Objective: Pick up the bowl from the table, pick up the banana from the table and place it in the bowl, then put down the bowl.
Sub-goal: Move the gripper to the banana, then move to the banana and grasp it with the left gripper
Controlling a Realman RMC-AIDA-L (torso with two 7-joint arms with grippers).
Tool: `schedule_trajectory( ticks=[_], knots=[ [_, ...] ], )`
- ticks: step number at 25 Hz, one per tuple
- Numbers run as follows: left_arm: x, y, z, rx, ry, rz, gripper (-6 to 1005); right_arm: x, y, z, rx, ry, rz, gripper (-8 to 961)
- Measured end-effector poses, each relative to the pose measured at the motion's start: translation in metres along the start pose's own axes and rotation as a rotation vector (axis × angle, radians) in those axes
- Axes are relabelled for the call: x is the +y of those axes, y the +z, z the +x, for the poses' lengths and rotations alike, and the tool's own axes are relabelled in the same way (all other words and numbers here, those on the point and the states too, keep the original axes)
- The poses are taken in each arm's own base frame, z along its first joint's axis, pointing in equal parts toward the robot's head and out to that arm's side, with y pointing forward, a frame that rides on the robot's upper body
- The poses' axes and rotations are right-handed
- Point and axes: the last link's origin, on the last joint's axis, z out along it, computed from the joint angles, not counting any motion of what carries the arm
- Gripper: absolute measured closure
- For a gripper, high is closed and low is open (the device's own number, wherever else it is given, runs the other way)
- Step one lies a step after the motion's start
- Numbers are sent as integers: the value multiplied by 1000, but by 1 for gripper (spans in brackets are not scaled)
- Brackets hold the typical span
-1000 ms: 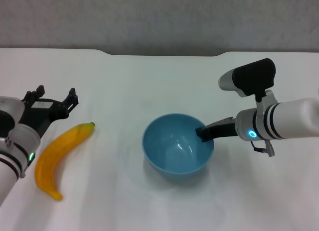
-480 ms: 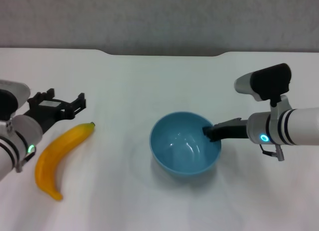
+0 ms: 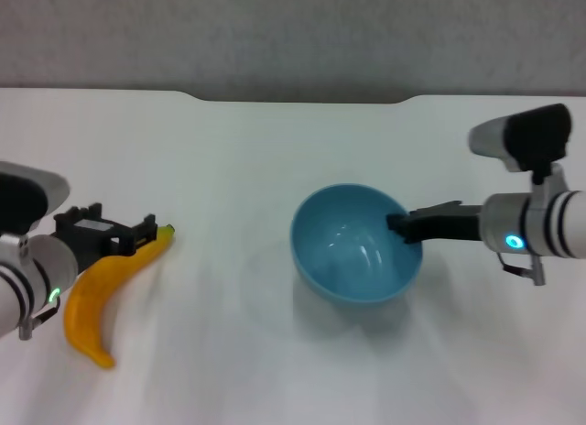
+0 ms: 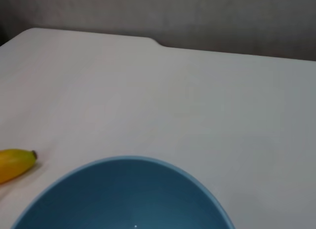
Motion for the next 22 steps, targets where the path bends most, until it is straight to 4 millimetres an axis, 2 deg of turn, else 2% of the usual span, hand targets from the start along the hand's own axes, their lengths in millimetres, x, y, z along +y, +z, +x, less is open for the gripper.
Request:
schedule_trajectory(
  ticks=[5, 12, 16, 22],
  knots=[
    [-8, 2, 6, -82, 48, -20, 223, -11, -13, -1, -40, 22, -22, 918],
    [-22, 2, 4, -185, 69, -33, 226, -12, -16, -10, -51, 2, -34, 918],
    [-20, 2, 0, -222, 88, -58, 228, -14, -20, -18, -63, -3, -40, 918],
    [-9, 3, -5, -239, 127, -94, 231, -14, -20, -18, -62, -3, -43, 918]
  ],
)
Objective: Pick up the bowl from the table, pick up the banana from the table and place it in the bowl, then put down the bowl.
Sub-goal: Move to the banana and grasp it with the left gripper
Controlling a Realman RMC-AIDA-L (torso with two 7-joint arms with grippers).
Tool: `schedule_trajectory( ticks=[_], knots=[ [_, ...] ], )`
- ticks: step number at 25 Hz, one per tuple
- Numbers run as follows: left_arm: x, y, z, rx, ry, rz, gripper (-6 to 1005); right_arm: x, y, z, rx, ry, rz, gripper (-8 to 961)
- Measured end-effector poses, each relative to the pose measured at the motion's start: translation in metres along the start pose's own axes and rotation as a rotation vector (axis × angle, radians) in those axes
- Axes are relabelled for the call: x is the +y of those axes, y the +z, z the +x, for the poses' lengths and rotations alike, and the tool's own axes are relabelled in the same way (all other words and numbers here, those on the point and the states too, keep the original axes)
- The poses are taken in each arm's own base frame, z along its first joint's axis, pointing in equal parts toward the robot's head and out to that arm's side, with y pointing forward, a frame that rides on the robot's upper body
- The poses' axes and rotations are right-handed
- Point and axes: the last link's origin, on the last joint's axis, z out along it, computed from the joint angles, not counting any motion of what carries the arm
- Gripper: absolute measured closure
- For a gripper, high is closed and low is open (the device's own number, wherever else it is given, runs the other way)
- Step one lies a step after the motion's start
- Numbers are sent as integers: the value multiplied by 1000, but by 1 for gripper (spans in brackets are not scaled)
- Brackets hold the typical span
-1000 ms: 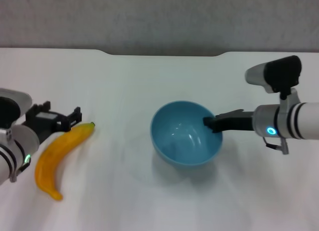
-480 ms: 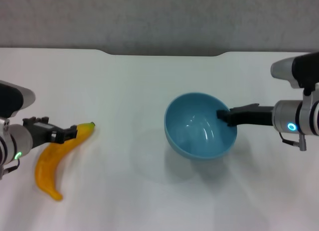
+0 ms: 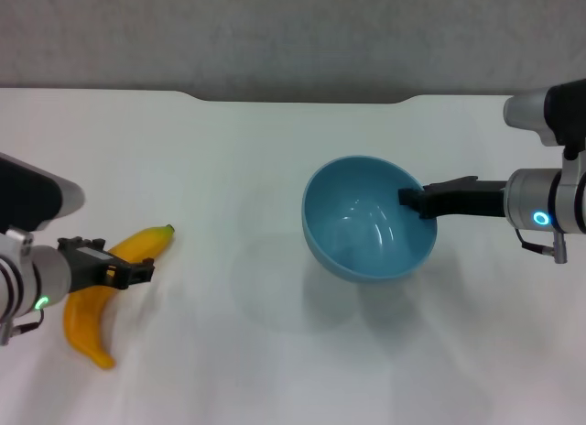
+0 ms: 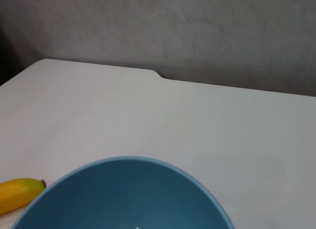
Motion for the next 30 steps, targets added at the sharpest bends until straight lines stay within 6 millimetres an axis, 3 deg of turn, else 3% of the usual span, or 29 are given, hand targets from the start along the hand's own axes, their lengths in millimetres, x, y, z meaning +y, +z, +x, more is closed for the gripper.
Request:
schedule_trajectory(
  ticks=[30],
  knots=[
    [-2, 9, -7, -42, 24, 7, 244, 5, 0, -1, -3, 6, -37, 917]
  ],
)
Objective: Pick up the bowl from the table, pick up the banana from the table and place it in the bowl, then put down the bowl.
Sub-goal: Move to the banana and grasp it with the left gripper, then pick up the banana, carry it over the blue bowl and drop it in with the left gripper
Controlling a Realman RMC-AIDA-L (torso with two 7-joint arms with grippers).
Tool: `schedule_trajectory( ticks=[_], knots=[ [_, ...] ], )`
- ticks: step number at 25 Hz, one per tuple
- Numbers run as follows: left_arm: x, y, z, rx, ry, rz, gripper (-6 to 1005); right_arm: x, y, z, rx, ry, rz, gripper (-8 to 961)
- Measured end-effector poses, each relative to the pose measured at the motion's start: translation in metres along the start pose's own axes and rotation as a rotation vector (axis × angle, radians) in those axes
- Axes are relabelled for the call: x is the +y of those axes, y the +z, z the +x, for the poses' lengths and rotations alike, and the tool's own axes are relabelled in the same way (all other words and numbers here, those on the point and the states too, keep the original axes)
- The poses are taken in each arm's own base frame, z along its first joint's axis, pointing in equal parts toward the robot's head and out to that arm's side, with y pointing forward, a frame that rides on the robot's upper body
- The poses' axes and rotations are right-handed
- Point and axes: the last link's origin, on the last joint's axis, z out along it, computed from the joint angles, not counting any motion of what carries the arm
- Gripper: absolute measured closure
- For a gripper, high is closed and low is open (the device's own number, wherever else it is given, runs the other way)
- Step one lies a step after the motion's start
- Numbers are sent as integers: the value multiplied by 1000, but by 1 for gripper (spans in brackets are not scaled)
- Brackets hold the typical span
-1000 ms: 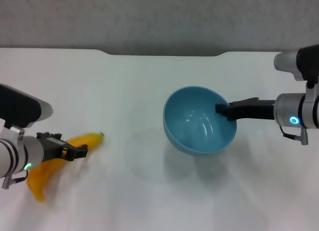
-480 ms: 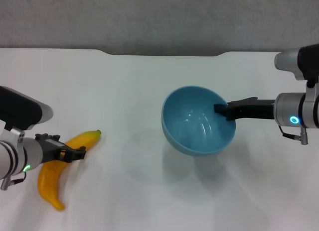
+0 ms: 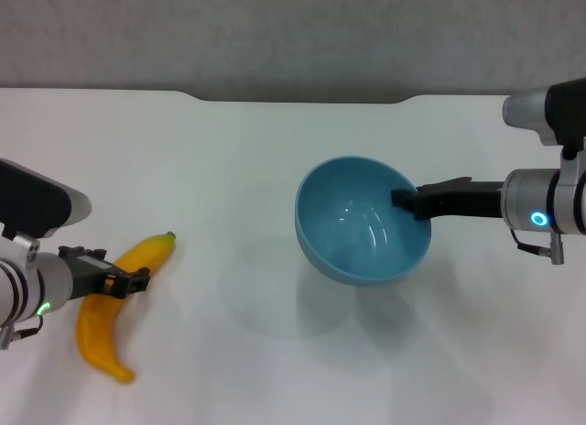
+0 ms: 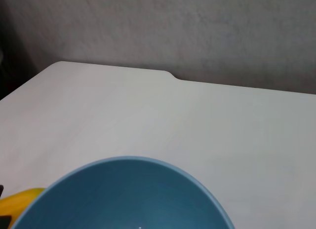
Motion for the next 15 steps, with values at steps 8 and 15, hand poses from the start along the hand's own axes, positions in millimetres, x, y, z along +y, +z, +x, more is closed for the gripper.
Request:
schedule_trajectory(
  ticks=[8, 15],
  knots=[
    [0, 0, -2, -4, -6, -1, 368, 0, 0, 0, 0, 5, 0, 917],
    [10, -7, 29, 97, -31, -32, 499, 2, 0, 0, 11, 1, -16, 917]
  ],
)
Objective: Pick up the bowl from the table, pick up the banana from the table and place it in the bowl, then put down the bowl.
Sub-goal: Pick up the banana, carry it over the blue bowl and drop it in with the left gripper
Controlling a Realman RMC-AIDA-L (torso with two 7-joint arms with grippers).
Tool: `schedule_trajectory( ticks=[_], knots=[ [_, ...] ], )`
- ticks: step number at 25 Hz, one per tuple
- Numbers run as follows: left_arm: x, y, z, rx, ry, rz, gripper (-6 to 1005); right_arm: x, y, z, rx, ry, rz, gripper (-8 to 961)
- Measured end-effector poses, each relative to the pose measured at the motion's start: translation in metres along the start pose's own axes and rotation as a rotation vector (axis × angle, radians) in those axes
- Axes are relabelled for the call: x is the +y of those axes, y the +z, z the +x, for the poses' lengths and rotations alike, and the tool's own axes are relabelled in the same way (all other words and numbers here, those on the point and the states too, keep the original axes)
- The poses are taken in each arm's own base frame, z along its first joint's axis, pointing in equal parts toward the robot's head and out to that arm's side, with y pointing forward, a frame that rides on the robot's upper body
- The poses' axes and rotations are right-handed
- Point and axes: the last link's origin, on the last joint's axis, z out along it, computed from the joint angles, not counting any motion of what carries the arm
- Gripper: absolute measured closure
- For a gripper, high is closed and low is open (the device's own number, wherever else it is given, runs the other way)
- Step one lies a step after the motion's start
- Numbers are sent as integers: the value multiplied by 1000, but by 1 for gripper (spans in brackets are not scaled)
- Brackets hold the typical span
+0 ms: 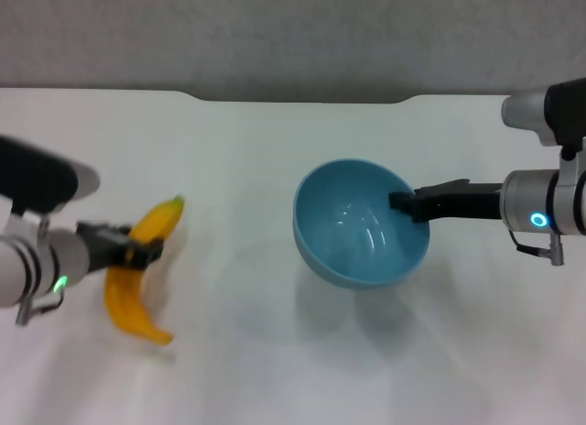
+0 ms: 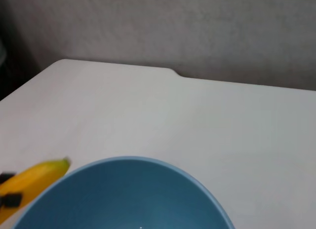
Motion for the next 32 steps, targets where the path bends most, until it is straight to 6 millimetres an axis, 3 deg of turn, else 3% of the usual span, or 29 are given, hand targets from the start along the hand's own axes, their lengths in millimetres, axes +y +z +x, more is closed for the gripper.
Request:
schedule_trajectory(
  ticks=[6, 13, 18, 26, 32],
  knots=[
    [19, -24, 64, 220, -17, -60, 515, -4, -4, 0, 57, 9, 11, 917],
    [40, -43, 100, 362, -151, -179, 510, 8, 6, -4, 118, 11, -8, 917],
    [52, -45, 108, 413, -232, -265, 506, 24, 17, -11, 129, 26, -51, 917],
    [63, -34, 95, 415, -255, -328, 500, 40, 28, -30, 116, 6, -78, 917],
    [75, -27, 85, 411, -244, -342, 496, 41, 28, -36, 109, 11, -77, 916]
  ],
)
